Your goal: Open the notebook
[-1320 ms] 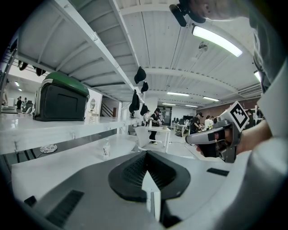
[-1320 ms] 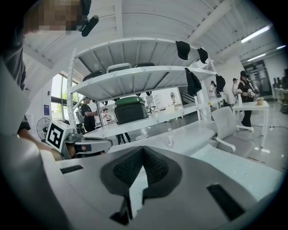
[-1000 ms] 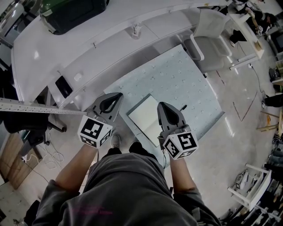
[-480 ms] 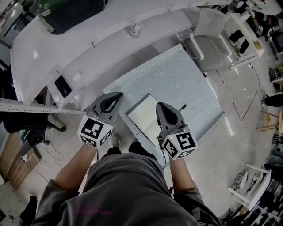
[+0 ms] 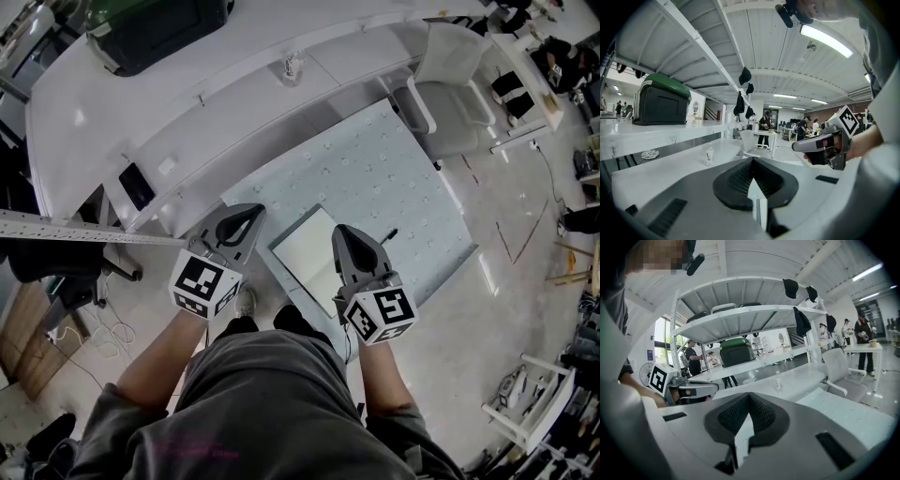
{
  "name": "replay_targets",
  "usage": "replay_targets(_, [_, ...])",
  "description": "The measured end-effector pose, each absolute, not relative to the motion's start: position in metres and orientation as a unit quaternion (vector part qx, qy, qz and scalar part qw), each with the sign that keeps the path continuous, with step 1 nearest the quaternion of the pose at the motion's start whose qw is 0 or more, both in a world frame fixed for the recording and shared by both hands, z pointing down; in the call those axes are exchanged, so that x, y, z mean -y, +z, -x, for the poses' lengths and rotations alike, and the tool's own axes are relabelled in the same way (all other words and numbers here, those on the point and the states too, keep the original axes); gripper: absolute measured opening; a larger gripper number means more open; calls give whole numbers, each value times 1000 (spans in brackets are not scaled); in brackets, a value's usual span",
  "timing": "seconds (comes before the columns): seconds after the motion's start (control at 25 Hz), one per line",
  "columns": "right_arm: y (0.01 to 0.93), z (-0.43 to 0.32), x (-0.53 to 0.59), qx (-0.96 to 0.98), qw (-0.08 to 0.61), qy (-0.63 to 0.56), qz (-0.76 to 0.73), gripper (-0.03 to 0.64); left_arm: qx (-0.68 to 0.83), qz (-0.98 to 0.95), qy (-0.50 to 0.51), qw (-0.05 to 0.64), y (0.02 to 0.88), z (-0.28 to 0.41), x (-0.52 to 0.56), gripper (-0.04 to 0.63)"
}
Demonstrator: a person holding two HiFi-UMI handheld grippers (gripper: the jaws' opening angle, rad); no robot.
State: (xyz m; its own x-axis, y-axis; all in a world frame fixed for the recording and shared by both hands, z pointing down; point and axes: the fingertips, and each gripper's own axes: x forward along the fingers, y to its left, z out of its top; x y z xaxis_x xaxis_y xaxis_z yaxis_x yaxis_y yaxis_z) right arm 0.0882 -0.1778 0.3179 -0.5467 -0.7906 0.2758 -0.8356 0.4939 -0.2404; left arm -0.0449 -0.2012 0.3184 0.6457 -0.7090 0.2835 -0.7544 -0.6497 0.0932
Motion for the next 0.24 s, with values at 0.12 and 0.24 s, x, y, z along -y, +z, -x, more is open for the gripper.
replay_targets(0.12, [319, -88, 180, 862, 64, 176, -471, 3, 406, -901, 113, 102, 319, 45, 203, 2])
replay_targets(0.24, [321, -89, 182, 862, 64, 177, -471, 3, 406, -901, 114, 103, 321, 44, 205, 2])
